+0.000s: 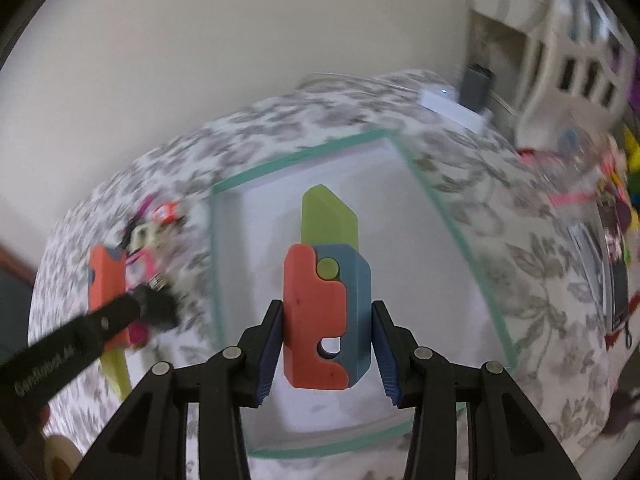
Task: Organize rigid objects
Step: 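Carry both toy knives over the white tray and open both tools, then move the left tool to the white watch while the right tool approaches the white charger, then grasp the white watch with the left tool while the right tool grasps the white charger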
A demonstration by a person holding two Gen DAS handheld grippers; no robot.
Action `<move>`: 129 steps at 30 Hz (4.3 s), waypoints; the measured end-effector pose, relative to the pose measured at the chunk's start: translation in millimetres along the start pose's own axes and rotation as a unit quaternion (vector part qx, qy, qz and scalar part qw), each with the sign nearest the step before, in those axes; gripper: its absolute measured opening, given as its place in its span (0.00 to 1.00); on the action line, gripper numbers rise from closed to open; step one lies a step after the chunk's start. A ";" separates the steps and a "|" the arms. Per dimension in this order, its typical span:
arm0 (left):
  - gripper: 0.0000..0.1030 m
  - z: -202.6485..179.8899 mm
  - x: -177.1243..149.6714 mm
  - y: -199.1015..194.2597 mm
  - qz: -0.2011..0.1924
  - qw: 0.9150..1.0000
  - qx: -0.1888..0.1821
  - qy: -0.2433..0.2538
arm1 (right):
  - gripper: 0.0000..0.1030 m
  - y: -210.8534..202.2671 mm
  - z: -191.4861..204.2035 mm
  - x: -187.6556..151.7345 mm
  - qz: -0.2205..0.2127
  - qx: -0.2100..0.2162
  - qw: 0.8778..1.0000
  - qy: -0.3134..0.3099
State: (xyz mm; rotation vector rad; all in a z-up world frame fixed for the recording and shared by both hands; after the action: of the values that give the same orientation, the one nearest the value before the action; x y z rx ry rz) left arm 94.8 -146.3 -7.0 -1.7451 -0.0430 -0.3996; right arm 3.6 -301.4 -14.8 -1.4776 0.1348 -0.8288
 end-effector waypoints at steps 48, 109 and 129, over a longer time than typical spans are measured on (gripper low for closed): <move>0.87 17.4 3.9 0.1 -0.039 0.996 0.074 -0.030 | 0.68 29.5 -34.3 12.0 0.019 -0.099 0.995 -0.009; 0.62 143.2 -59.8 49.8 0.137 0.975 0.024 -0.175 | 1.00 38.6 109.1 -45.9 0.051 0.029 0.989 -0.136; 0.61 230.5 -61.4 11.8 0.066 0.939 0.090 -0.327 | 0.93 58.0 188.0 -77.3 0.057 0.087 0.962 -0.251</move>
State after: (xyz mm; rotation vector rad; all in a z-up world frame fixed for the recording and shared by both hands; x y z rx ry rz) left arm 95.7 83.5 -72.2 -1.6192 -0.4238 0.2895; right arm 75.9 -111.2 -72.0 -1.4540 -0.2282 -0.3439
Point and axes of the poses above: each gripper's, at about its wrist camera, not at the fingertips, and y roughly the way its jaws point, z to its left, x to its top, the point moved 1 cm from there along y, roughly the way its jaws point, and after that the axes turned 5 degrees about z, right-handed, at the moved point
